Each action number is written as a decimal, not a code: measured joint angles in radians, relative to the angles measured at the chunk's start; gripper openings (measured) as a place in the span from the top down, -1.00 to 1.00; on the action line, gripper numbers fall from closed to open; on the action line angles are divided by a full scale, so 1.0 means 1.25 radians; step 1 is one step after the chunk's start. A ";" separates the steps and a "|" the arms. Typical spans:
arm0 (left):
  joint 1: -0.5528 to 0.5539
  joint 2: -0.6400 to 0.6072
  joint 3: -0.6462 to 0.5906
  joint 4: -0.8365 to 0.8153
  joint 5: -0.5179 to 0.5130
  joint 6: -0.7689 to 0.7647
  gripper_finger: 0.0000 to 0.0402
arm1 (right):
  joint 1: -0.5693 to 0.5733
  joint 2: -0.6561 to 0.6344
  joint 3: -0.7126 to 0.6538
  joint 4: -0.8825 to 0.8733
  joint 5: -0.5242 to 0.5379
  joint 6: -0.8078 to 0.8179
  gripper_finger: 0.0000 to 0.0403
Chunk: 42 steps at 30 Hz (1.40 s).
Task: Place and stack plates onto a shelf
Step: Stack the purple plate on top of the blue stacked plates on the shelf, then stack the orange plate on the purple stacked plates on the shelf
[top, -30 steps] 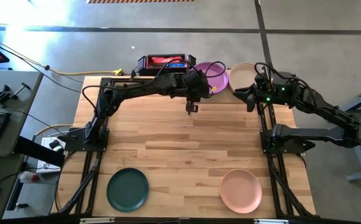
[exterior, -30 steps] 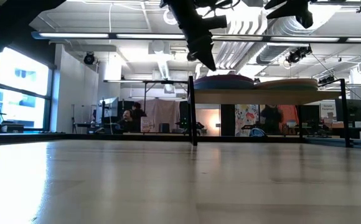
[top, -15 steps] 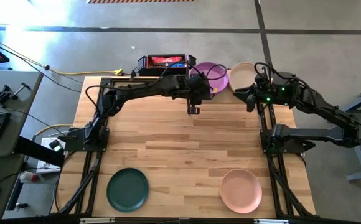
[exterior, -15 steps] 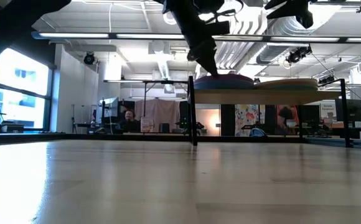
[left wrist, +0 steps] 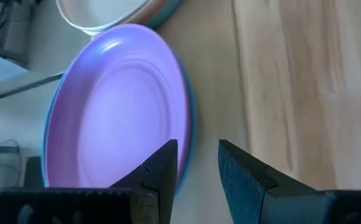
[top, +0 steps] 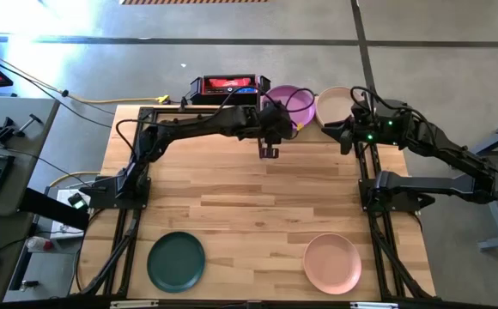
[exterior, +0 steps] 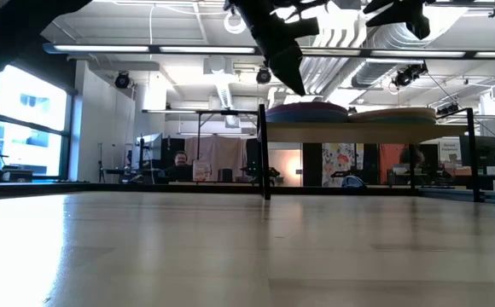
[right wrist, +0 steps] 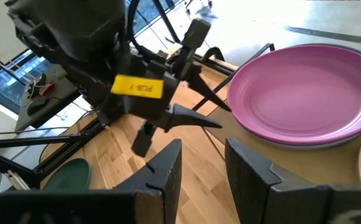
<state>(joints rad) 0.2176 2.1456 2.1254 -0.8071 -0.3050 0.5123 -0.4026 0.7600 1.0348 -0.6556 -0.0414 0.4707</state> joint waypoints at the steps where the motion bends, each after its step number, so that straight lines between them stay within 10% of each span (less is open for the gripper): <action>1: 0.003 0.000 0.000 0.004 0.000 0.002 0.47 | 0.000 0.000 0.000 0.000 0.000 0.000 0.47; 27: 0.004 0.034 -0.001 -0.036 0.133 -0.080 0.47 | 0.000 0.000 0.000 -0.002 0.001 0.000 0.47; 42: -0.012 0.034 -0.001 0.011 -0.015 -0.082 0.47 | 0.000 0.000 0.000 -0.012 -0.032 0.000 0.47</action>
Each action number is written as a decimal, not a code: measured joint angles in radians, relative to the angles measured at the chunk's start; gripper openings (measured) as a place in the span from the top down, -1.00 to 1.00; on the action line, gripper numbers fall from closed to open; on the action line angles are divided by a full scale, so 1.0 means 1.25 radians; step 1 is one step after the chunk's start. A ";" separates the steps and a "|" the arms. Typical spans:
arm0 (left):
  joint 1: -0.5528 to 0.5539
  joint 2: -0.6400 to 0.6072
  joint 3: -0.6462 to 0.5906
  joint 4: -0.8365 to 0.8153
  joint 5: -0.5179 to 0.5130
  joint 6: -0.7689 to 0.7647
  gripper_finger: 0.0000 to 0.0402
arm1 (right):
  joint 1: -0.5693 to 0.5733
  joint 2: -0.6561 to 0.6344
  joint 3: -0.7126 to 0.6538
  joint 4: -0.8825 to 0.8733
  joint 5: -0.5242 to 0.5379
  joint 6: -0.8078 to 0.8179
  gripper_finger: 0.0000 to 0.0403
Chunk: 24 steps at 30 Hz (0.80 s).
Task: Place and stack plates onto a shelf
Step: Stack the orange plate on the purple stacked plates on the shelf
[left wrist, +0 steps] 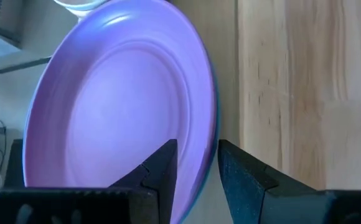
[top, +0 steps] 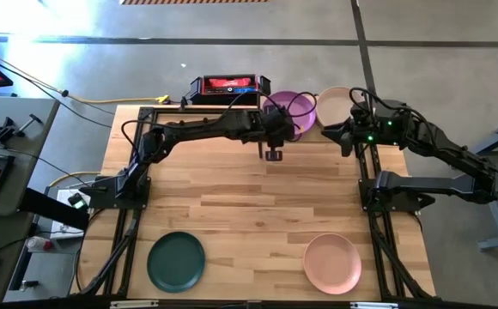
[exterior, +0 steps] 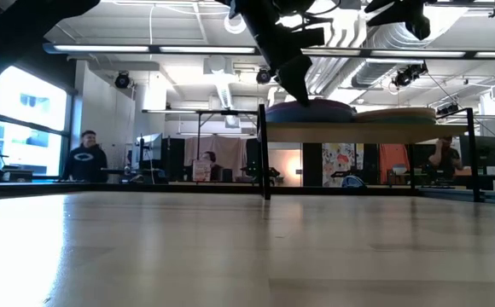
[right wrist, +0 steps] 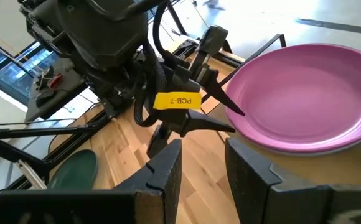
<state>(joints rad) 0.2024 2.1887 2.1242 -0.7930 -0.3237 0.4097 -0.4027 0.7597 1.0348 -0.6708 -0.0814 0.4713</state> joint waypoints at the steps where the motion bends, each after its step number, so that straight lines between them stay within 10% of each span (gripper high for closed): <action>1: 0.000 0.000 0.000 0.001 0.001 -0.006 0.47 | 0.000 0.000 0.000 0.000 0.000 0.000 0.47; 14: -0.032 -0.001 0.111 -0.150 -0.003 -0.107 0.47 | 0.012 -0.003 0.000 -0.103 -0.109 0.082 0.47; 24: -0.067 -0.024 0.173 -0.412 -0.003 -0.275 0.47 | 0.191 -0.002 -0.017 -0.293 -0.110 0.135 0.47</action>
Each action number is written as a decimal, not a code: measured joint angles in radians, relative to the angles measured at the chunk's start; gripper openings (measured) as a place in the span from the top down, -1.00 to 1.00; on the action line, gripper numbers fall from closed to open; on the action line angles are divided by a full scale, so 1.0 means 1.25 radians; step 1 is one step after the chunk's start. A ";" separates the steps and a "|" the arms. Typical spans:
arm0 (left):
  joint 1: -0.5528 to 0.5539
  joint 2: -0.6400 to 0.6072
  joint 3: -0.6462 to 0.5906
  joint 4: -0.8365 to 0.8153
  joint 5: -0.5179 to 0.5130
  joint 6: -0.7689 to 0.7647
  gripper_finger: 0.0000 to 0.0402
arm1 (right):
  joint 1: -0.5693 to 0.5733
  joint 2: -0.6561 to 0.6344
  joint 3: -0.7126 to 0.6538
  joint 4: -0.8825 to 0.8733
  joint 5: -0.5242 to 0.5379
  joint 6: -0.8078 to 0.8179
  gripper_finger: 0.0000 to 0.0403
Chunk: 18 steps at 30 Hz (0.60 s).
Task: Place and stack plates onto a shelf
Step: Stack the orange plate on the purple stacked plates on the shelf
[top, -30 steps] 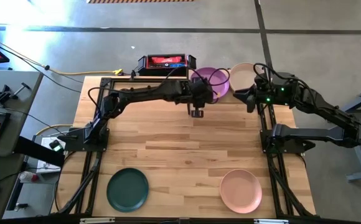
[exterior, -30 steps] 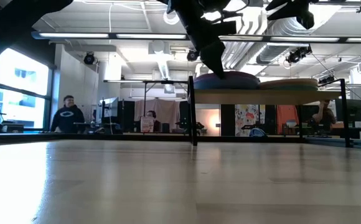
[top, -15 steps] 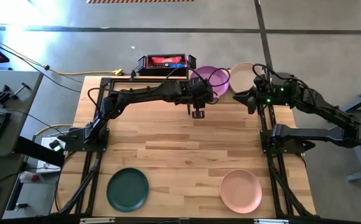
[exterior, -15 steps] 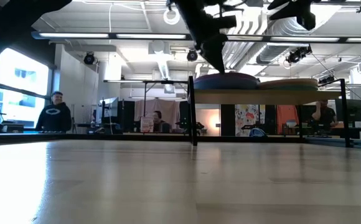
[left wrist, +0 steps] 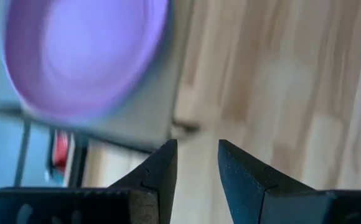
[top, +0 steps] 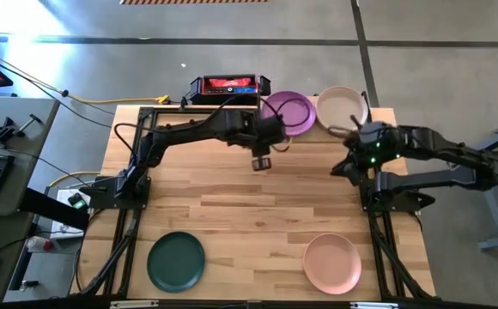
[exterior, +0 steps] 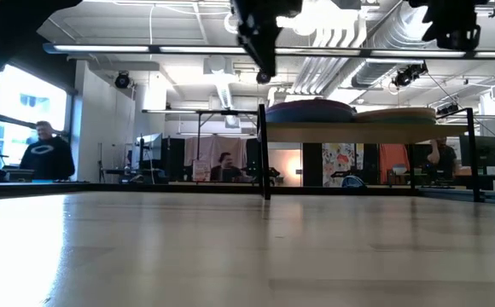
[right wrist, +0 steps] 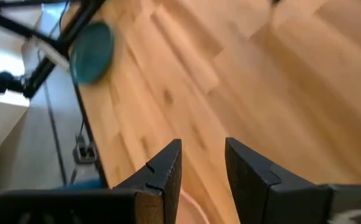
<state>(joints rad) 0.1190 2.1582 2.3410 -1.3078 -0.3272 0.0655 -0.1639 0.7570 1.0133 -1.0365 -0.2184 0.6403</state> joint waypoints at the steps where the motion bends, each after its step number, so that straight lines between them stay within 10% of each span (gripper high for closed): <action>1: -0.004 -0.001 0.000 -0.036 -0.001 -0.022 0.47 | 0.022 -0.001 -0.009 0.005 0.000 0.012 0.47; 18: -0.095 -0.014 -0.014 -0.211 0.003 -0.201 0.47 | 0.406 0.002 -0.303 0.256 0.044 0.200 0.47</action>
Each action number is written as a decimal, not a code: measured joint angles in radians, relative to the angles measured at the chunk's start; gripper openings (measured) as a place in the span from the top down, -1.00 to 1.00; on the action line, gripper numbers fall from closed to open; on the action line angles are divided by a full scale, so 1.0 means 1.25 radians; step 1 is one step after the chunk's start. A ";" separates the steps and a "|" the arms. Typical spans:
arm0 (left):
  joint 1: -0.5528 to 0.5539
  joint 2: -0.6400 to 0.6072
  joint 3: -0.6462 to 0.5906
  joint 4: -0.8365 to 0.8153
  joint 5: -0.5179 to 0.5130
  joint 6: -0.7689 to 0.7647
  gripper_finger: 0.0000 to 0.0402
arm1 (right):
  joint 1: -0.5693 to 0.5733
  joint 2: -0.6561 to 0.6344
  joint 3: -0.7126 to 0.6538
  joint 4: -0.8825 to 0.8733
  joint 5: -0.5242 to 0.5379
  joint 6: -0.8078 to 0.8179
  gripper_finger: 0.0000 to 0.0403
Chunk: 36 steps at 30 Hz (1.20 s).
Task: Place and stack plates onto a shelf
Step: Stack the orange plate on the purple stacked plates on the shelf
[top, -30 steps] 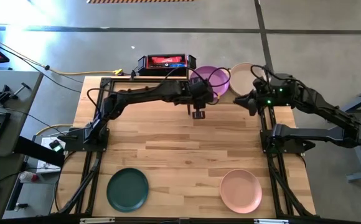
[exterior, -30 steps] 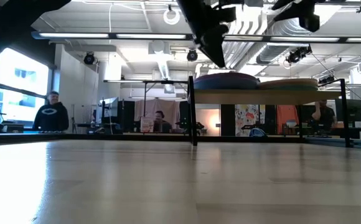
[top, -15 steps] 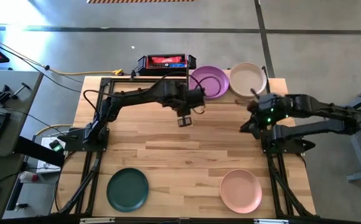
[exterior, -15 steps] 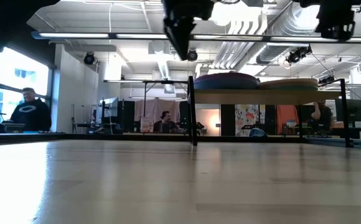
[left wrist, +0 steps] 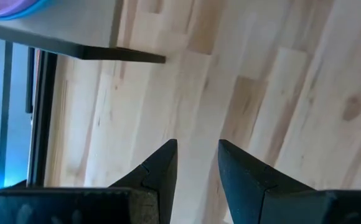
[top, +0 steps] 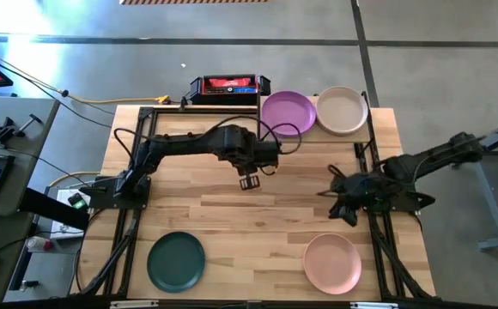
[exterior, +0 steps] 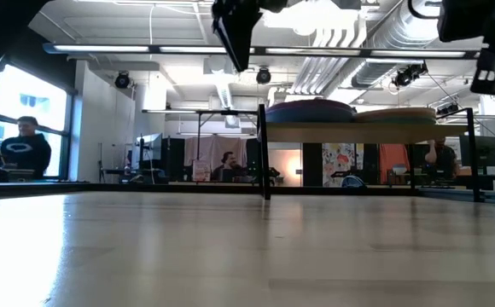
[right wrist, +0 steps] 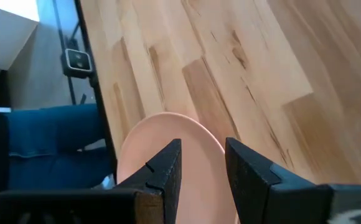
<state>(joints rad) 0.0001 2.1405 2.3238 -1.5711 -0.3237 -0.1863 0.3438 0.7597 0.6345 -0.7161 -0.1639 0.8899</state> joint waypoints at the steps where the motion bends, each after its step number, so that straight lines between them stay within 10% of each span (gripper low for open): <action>1: -0.005 0.000 0.000 0.000 -0.001 0.002 0.47 | 0.018 0.000 -0.009 0.007 0.014 0.015 0.47; 13: -0.041 -0.034 -0.073 -0.001 -0.002 -0.009 0.47 | 0.163 0.011 -0.023 0.028 0.151 0.150 0.47; 36: -0.044 -0.477 -0.810 0.084 0.044 -0.360 0.62 | 0.176 0.130 -0.023 0.022 0.090 -0.009 0.45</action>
<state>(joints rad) -0.0544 1.5436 1.3114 -1.4666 -0.2684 -0.6363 0.5640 0.9217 0.6060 -0.6887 -0.0520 0.8787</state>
